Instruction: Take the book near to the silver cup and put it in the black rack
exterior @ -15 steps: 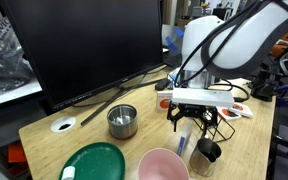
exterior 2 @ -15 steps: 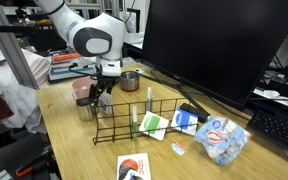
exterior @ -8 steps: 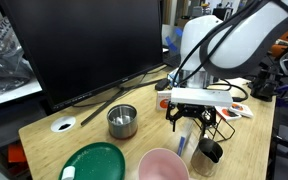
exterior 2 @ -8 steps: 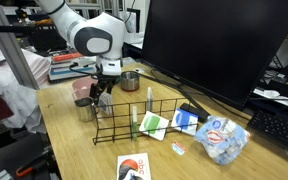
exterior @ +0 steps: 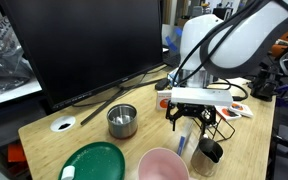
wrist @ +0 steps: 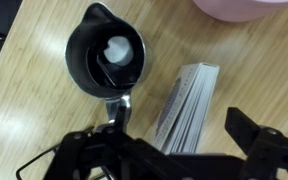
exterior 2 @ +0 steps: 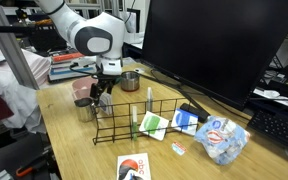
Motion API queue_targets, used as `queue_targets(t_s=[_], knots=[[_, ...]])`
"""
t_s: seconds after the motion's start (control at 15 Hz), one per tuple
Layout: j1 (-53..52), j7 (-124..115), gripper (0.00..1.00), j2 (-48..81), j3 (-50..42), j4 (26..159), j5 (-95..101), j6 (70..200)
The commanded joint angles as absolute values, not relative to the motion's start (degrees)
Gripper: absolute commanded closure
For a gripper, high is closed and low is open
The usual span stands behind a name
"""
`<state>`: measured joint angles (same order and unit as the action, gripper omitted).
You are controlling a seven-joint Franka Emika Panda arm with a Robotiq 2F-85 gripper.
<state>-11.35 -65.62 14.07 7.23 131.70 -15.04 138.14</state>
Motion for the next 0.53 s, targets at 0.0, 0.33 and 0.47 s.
queue_targets(t_s=[0.0, 0.33, 0.47], knots=[[-11.41, -65.66, 0.02, 14.35, 6.59, 130.31, -13.72, 136.37], [-11.41, -65.52, 0.39, 14.72, 6.2, 129.49, -12.32, 136.1], [-11.43, -65.48, 0.54, 14.89, 6.16, 129.16, -11.84, 135.84]])
